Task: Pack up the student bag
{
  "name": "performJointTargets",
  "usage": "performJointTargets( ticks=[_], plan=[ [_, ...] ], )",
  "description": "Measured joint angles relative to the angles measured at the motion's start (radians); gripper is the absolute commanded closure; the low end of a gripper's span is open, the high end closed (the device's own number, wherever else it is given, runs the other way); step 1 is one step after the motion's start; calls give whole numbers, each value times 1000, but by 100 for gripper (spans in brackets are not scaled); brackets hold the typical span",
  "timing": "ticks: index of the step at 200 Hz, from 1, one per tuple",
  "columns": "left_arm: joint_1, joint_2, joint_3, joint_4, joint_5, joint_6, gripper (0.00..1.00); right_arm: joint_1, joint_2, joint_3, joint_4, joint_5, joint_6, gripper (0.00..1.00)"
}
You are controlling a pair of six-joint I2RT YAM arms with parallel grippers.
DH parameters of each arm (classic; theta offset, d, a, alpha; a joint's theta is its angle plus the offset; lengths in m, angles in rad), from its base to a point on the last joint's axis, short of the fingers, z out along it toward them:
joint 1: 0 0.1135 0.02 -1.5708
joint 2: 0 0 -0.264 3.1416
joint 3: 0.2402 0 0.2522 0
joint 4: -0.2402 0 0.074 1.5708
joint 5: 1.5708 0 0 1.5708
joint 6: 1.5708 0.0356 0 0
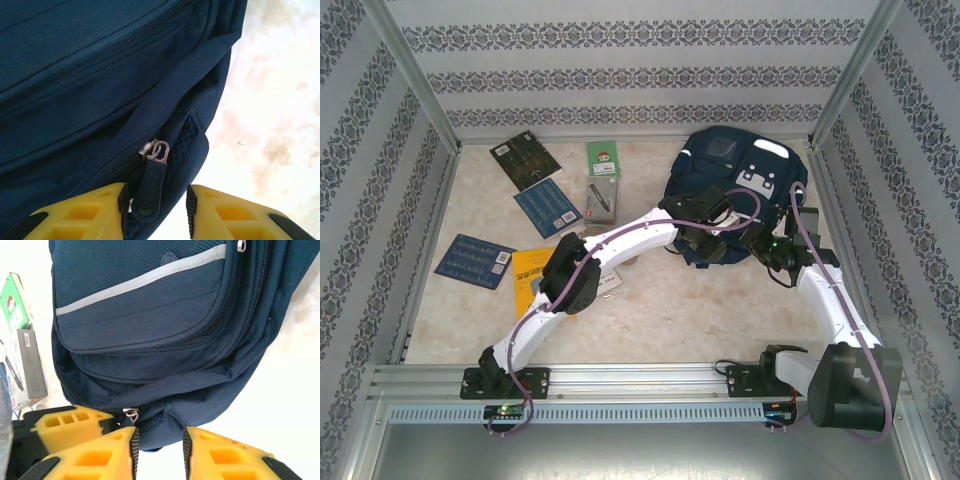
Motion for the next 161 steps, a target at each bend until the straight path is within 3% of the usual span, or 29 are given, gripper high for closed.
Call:
performJointTargets(
  ticks=[23, 74, 108, 161],
  plan=[
    [0, 27, 17, -11, 2, 0, 62, 0, 0, 0, 0, -3, 0, 69],
    [-1, 35, 18, -18, -3, 3, 79, -6, 2, 0, 0, -7, -1, 68],
    [-2, 35, 35, -32, -7, -1, 99, -6, 9, 0, 0, -7, -1, 68],
    [10, 34, 58, -48, 19, -29, 100, -6, 14, -1, 8, -12, -1, 68]
  ],
)
